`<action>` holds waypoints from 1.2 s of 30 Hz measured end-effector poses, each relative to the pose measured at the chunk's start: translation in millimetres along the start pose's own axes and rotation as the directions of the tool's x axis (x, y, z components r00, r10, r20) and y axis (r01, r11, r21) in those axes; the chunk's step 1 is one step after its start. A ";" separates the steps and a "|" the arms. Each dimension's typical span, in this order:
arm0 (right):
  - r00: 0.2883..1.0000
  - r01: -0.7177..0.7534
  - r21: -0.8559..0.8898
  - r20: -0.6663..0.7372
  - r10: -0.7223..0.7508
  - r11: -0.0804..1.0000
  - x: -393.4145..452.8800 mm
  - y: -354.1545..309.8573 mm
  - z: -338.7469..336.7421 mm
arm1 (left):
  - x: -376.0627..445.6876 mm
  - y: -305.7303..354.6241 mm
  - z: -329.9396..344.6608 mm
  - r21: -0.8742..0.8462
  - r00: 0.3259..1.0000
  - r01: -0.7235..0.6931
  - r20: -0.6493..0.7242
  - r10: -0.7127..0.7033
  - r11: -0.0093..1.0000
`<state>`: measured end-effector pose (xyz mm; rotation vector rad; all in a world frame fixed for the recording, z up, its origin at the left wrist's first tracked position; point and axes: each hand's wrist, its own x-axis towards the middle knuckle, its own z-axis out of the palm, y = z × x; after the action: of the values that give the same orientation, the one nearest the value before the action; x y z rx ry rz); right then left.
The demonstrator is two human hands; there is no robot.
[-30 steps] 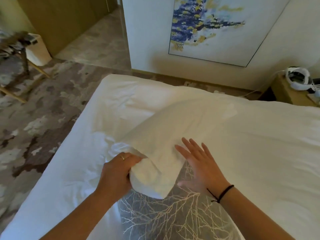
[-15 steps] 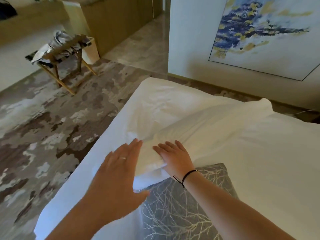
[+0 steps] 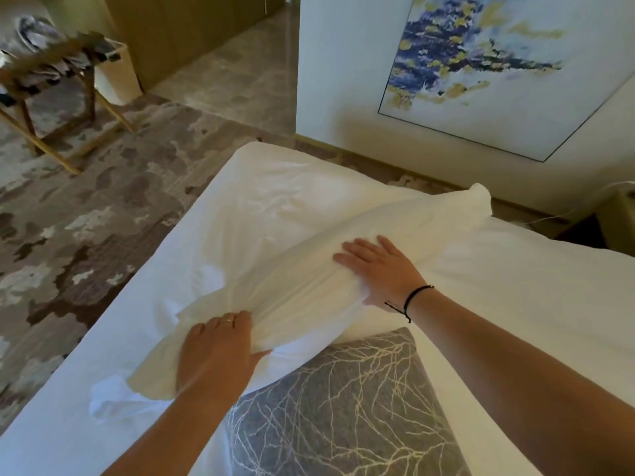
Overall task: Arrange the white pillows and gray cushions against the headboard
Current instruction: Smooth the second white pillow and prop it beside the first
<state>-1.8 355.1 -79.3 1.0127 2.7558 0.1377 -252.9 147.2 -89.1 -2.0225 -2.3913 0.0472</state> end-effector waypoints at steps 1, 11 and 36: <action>1.000 -0.010 -0.029 0.007 0.010 1.000 4.1 7.4 0.3 | -2.4 -1.8 3.3 -0.007 1.000 -0.014 -0.008 0.014 1.000; 0.994 -0.104 0.008 0.041 0.103 0.995 15.9 2.5 20.5 | -18.6 -20.7 17.1 -0.057 0.997 -0.068 -0.026 0.067 0.996; 0.929 -0.343 0.294 -0.033 0.368 0.892 -375.7 19.1 -91.8 | -94.7 131.7 -157.8 -0.032 0.984 -0.170 0.047 0.172 0.985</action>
<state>269.7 124.2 72.0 1.6212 2.6864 -0.1713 -103.2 78.3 66.0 -2.2607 -2.2506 0.0666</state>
